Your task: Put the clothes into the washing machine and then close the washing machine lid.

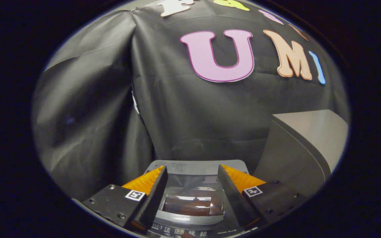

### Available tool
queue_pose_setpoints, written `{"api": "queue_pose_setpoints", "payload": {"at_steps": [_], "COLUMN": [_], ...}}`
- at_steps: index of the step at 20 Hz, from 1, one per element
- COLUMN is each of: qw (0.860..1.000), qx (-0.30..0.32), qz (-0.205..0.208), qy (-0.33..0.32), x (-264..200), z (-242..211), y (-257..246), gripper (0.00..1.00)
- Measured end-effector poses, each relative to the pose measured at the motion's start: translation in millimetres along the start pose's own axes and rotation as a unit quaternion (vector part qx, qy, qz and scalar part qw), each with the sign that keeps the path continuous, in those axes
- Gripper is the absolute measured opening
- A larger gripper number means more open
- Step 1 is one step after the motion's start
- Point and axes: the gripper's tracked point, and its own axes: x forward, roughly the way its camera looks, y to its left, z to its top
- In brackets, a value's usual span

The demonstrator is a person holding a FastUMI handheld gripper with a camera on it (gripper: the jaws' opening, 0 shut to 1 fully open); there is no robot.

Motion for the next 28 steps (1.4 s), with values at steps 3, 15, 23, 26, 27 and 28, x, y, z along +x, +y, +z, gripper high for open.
{"api": "queue_pose_setpoints", "payload": {"at_steps": [3,15,23,26,27,28], "qw": [0.999,0.993,0.990,0.990,0.990,0.989], "qx": [0.000,-0.024,-0.052,-0.040,-0.040,-0.042], "qz": [0.029,0.059,0.030,0.021,0.016,0.011], "qy": [-0.017,-0.099,-0.125,-0.132,-0.136,-0.139], "x": [-30,-124,-179,-206,-215,-224], "z": [-3,-23,-52,-68,-72,-77], "y": [7,25,-2,-17,-21,-25], "gripper": [0.93,0.93,0.93,0.93,0.93,0.93]}}
